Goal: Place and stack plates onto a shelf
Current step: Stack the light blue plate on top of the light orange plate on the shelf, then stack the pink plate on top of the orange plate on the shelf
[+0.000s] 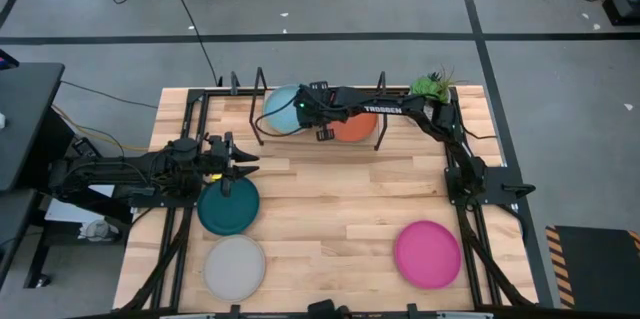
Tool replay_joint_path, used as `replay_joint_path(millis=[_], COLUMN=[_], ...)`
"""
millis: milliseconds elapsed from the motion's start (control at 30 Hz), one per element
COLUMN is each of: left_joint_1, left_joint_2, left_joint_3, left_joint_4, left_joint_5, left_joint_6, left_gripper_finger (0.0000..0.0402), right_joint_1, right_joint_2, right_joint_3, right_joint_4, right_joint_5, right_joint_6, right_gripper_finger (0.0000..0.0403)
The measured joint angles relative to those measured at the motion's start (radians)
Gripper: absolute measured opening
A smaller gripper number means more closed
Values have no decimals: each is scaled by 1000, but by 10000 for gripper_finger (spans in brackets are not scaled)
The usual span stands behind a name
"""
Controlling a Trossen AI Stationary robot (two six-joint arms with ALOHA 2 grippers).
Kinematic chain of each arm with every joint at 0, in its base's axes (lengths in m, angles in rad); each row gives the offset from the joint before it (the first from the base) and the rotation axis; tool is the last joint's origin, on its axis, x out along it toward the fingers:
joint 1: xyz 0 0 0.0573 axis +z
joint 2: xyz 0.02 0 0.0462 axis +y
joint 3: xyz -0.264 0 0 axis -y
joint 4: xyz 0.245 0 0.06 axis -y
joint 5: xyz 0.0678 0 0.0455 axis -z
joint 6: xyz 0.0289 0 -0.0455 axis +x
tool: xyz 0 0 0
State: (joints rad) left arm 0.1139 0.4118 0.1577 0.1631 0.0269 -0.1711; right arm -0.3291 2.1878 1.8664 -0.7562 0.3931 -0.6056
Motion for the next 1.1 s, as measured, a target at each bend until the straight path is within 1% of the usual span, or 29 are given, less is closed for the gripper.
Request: replay_joint_path(millis=[33, 233, 300, 367, 433, 667, 800, 900, 1100], left_joint_1=[0, 0, 0, 0, 0, 0, 0, 0, 0], left_joint_2=[0, 0, 0, 0, 0, 0, 0, 0, 0], left_joint_3=[0, 0, 0, 0, 0, 0, 0, 0, 0], left_joint_4=[0, -4, -6, -9, -13, -13, -13, -11, 4], left_joint_5=[0, 0, 0, 0, 0, 0, 0, 0, 0], left_joint_6=[0, 25, 25, 25, 25, 25, 25, 25, 27], left_gripper_finger=[141, 141, 141, 141, 141, 141, 141, 141, 141], right_joint_1=[2, 34, 53, 79, 115, 261, 366, 444, 588], right_joint_2=[-4, -36, -38, -37, -38, -47, -55, -56, -56], right_joint_3=[-1, 33, 41, 46, 49, 48, 49, 42, -28], right_joint_4=[-1, -21, -75, -125, -188, -458, -508, -500, -471], right_joint_5=[17, 13, -42, -136, -202, -342, -438, -502, -543], right_joint_6=[0, 20, 54, 98, 154, 392, 531, 613, 864], right_gripper_finger=[79, 79, 79, 79, 79, 79, 79, 79, 79])
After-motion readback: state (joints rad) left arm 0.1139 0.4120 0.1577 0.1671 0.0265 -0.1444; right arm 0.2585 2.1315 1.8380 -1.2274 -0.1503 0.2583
